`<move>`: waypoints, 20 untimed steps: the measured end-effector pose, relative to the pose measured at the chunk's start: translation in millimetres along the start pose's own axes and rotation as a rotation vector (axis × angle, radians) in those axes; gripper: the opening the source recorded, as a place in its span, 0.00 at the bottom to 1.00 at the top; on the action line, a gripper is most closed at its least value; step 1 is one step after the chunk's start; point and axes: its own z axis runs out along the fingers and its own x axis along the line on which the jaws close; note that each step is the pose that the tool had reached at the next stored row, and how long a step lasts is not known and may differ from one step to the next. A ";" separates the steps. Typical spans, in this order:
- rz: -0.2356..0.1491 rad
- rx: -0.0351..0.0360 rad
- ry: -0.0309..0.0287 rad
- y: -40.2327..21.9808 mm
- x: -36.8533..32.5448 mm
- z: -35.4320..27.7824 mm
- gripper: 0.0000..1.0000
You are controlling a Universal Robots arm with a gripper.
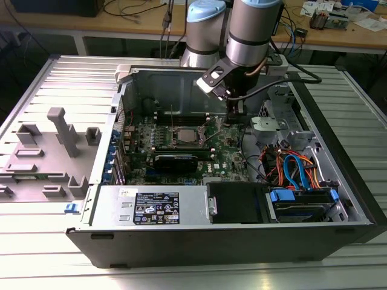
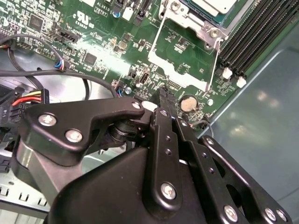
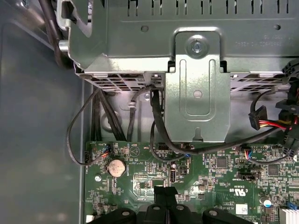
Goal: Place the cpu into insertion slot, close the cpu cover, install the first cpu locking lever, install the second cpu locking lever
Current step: 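Close the cpu cover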
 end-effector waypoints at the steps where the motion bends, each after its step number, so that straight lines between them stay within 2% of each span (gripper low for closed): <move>1: 0.000 0.0012 0.0000 0.0 0.0 2.0 0.11; 7: -0.002 0.0050 0.0000 -2.2 0.5 11.0 0.11; 8: -0.002 0.0053 0.0000 -6.9 0.5 11.9 0.11; 20: -0.002 0.0071 0.0013 -8.8 0.6 9.9 0.11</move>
